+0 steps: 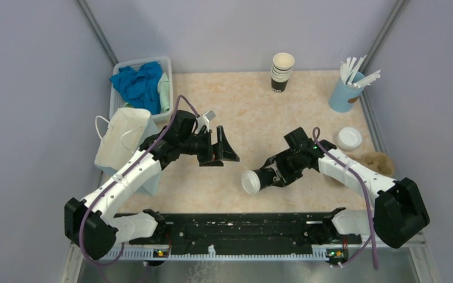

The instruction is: Pack the takeout coffee

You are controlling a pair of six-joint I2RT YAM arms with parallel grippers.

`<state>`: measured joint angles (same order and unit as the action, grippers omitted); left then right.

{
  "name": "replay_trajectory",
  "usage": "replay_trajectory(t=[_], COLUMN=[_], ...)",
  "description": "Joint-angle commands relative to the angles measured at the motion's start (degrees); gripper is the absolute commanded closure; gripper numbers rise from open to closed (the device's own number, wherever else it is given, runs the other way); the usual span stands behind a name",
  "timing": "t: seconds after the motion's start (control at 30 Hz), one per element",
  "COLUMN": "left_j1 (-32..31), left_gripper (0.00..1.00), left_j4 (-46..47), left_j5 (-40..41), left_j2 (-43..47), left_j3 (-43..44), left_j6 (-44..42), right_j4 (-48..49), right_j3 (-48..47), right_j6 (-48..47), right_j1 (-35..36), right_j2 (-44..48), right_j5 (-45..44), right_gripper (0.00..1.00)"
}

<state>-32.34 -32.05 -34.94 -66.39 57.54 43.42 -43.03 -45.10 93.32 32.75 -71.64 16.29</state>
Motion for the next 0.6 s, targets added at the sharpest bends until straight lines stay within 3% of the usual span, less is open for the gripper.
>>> replay_trajectory(t=[0.0, 0.23, 0.57], left_j1=[-0.3, -1.78, -3.14], left_gripper=[0.02, 0.02, 0.02], left_j4=[5.13, 6.65, 9.86], left_j5=[-0.56, -0.68, -0.11], left_j2=[-2.25, -7.82, -9.05], left_j3=[0.92, 2.43, 2.23], left_j6=[1.62, 1.15, 2.51], right_j4=[7.34, 11.24, 14.29], right_j3=[-3.41, -6.03, -8.22], right_j6=[2.08, 5.3, 7.23], right_j1=[-2.52, -2.85, -3.85], right_j2=[-1.35, -3.53, -5.92], right_j5=[8.56, 11.98, 13.98], right_gripper=[0.54, 0.53, 0.53])
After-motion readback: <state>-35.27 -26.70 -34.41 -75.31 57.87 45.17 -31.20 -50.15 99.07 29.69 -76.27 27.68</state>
